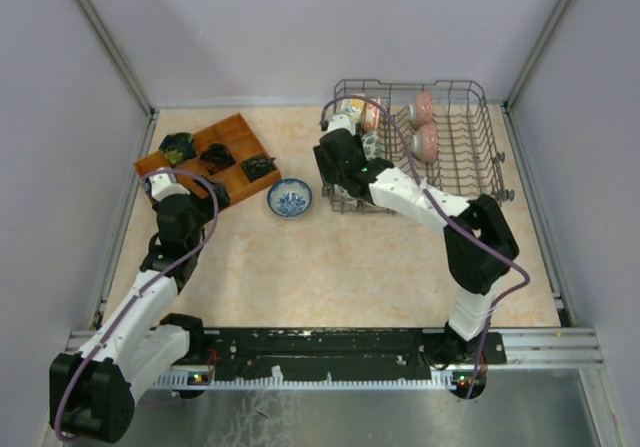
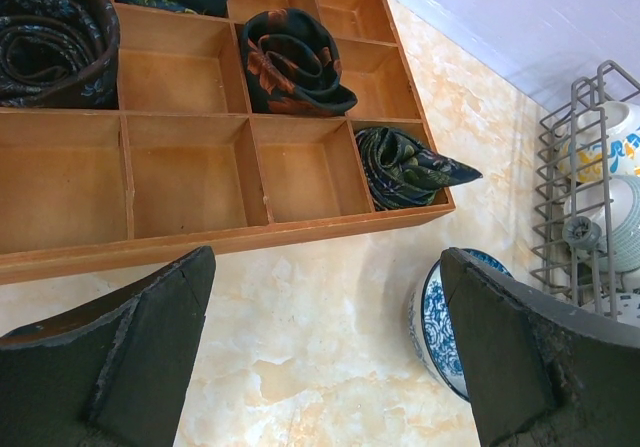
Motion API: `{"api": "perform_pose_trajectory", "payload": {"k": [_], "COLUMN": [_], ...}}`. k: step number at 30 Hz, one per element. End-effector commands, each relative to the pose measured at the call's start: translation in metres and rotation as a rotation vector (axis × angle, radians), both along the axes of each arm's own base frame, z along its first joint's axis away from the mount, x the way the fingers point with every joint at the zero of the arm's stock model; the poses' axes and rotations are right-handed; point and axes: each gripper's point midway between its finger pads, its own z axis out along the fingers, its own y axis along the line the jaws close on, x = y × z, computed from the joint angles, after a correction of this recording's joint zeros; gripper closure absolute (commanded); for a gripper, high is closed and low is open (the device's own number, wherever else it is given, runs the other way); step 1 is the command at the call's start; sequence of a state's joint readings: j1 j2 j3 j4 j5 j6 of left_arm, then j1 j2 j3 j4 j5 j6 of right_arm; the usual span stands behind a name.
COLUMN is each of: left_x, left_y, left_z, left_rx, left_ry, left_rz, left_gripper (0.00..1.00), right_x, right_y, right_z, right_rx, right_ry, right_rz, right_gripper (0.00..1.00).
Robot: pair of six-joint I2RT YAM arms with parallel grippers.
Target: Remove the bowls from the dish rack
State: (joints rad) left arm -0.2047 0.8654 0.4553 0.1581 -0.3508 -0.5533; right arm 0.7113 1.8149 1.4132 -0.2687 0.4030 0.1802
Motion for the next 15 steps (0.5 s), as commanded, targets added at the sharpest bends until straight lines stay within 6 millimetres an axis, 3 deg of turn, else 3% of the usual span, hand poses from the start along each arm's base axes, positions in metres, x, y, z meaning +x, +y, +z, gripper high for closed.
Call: {"api": "perform_pose_trajectory", "payload": {"k": [1,3,9,15], "left_x": [0.002,0.003,0.003,0.003], "left_y": [-0.001,-0.002,-0.006,-0.009], "left_z": [0.004,0.005,0.006,0.007], "left_rx": [-0.011,-0.017,-0.032,-0.046], "left_ry": [-0.028,-0.032,-0.041,-0.048], "left_rz": [-0.006,-0.01,-0.028,-0.043], "left_gripper": [0.01,0.01,0.01,0.01], "right_x": [-0.014,-0.029,-0.068,-0.08], "right_y": [-0.032,-0.046,-0.075,-0.116], "right_z": [0.084,0.096,0.104,0.08], "right_rx": [0.088,0.104,0.131,0.11], "right_ry": [-0.179,-0.203,-0.208,-0.137], "right_rz": [-0.086,-0.087,-0.069,-0.193], "right_gripper": [0.35,0.33,0.29,0.29]}}
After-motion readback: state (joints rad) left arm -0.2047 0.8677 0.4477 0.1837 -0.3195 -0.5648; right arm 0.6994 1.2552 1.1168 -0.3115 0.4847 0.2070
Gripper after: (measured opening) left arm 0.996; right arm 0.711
